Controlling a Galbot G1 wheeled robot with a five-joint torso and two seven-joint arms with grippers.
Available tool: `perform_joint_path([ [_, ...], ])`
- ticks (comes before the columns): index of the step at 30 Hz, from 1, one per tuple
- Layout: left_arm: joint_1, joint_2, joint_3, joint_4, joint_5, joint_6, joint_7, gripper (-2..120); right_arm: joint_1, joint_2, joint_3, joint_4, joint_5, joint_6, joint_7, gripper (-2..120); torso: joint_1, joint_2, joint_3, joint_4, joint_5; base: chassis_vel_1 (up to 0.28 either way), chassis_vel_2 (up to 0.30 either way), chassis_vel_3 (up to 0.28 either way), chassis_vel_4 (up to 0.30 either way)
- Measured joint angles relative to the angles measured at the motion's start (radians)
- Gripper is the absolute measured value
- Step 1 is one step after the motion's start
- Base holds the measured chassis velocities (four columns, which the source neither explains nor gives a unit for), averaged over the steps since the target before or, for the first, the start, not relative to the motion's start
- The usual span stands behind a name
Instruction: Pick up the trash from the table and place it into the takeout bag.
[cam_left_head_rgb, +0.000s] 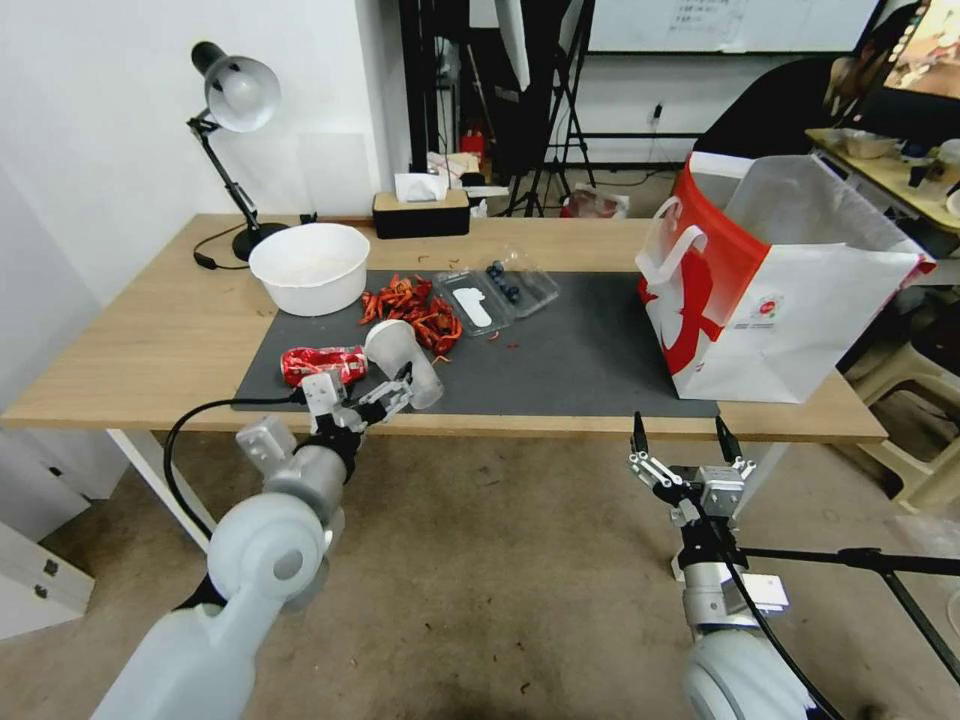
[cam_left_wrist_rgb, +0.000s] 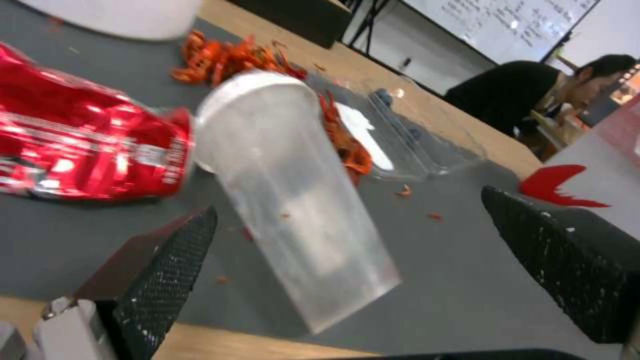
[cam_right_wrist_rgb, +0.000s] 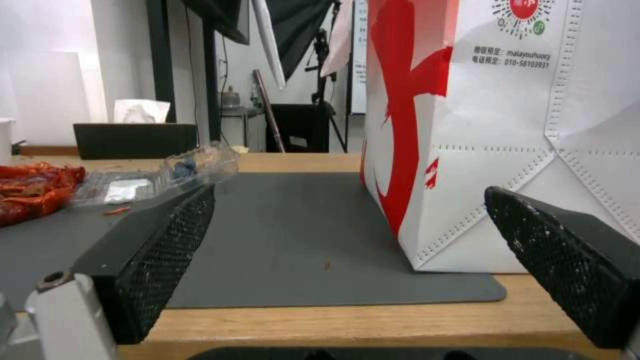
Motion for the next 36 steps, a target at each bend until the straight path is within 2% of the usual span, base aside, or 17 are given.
perform_joint_path([
  [10, -0.117, 0.010, 0.078, 0.087, -0.030, 0.005, -0.037, 99, 0.003, 0.010, 0.002, 0.000, -0.004, -0.005, 0.002, 100, 0.000, 0.000, 0.000, 0.0001, -0.0001, 0.000, 0.000, 0.000, 0.000],
  [21, -0.216, 0.019, 0.185, 0.140, -0.003, 0.047, -0.153, 93, 0.005, 0.018, 0.005, 0.000, -0.011, -0.008, 0.005, 100, 0.000, 0.000, 0.000, 0.0001, -0.0001, 0.000, 0.000, 0.000, 0.000],
  [27, -0.242, 0.023, 0.216, 0.154, -0.002, 0.068, -0.191, 91, 0.010, 0.019, 0.003, -0.002, -0.011, -0.009, 0.005, 100, 0.000, 0.000, 0.000, 0.0001, -0.0002, 0.000, 0.000, 0.000, 0.000],
  [29, -0.253, 0.025, 0.226, 0.159, -0.003, 0.075, -0.204, 88, 0.012, 0.019, 0.002, -0.003, -0.011, -0.009, 0.006, 100, 0.000, 0.000, 0.000, 0.0000, -0.0001, 0.000, 0.000, 0.000, 0.000],
  [36, -0.279, 0.030, 0.257, 0.172, -0.005, 0.122, -0.244, 62, 0.015, 0.022, 0.001, -0.004, -0.015, -0.010, 0.006, 100, 0.000, 0.000, 0.000, 0.0000, 0.0000, 0.000, 0.000, 0.000, 0.000],
])
